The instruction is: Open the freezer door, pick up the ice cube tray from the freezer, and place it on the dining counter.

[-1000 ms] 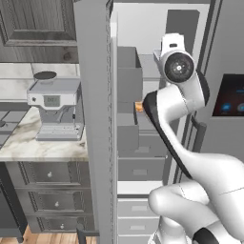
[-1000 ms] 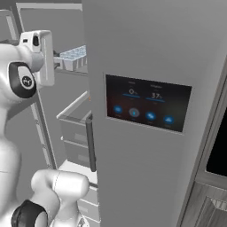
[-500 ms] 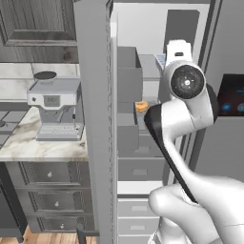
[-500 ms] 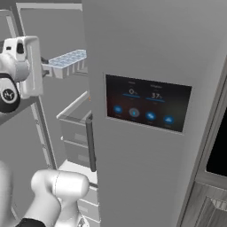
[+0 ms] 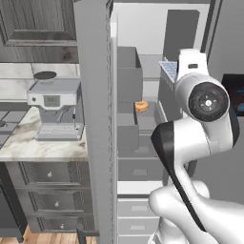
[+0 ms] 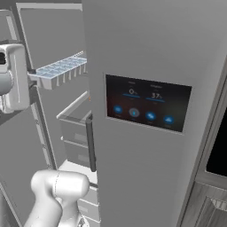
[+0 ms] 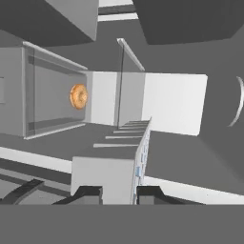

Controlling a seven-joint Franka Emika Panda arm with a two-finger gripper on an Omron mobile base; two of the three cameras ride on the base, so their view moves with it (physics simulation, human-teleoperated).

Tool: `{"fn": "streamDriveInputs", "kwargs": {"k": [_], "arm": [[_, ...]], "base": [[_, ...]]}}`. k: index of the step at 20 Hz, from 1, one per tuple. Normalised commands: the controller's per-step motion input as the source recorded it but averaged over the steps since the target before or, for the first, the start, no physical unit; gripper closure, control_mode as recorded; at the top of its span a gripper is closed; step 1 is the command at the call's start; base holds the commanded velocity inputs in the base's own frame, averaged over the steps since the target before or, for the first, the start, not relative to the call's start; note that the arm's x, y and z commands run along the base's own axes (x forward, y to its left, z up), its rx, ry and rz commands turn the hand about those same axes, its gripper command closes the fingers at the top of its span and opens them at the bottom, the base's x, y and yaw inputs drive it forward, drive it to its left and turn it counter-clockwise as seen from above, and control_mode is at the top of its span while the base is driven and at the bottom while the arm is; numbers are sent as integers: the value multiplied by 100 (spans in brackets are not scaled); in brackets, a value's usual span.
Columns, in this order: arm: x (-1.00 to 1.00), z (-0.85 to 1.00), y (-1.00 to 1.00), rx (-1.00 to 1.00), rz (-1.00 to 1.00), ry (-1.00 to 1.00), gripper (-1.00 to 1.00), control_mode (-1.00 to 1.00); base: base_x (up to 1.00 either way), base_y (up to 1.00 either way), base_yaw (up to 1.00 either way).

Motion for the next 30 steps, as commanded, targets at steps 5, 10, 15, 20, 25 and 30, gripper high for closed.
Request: {"fn": "streamDriveInputs", "kwargs": {"k": [5, 10, 15, 20, 25, 30], "arm": [[-58, 0, 0, 0, 3, 0, 100, -100], [-46, 0, -1, 0, 1, 0, 100, -100], [-36, 0, 0, 0, 0, 0, 100, -100], [-21, 0, 0, 0, 0, 0, 100, 100], [0, 0, 0, 0, 0, 0, 100, 100], [0, 0, 0, 0, 0, 0, 100, 100]], "base": [[0, 0, 0], [0, 0, 0], [0, 0, 0], [-16, 0, 0], [-63, -14, 4], [-72, -42, 11]]}}
